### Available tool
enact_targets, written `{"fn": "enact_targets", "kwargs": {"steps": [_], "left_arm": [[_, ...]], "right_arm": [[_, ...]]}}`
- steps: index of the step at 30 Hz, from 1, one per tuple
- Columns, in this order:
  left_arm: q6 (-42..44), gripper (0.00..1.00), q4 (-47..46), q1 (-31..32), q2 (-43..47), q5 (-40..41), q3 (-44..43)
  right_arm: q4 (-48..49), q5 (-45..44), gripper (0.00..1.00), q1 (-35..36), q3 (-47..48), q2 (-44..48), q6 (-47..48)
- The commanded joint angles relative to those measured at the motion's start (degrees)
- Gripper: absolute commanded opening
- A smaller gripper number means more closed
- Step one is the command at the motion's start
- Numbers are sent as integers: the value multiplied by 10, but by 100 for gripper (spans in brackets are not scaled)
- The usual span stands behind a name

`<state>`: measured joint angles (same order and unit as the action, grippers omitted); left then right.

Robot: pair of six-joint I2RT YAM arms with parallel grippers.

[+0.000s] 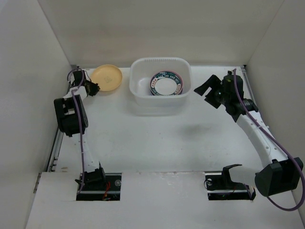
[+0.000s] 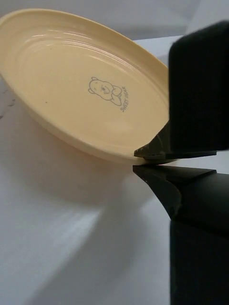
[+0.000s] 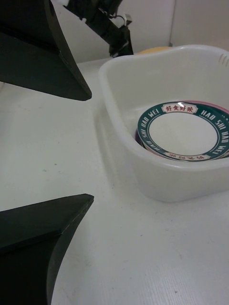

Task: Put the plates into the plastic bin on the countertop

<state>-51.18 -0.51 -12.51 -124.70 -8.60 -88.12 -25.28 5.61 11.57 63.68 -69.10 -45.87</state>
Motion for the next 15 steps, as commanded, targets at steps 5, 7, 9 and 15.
{"fn": "enact_targets", "kwargs": {"steps": [5,7,9,15], "left_arm": [[47,5,-19,-3,299,-58,53],[60,6,-4,22,331,-93,37],[78,6,25,65,346,-124,9],[145,8,81,220,316,-131,-35]], "right_arm": [[51,18,84,-9,-12,9,2],[55,10,84,-11,-18,15,5],[52,6,84,-15,-23,20,12],[27,-12,85,-22,-52,59,39]]}}
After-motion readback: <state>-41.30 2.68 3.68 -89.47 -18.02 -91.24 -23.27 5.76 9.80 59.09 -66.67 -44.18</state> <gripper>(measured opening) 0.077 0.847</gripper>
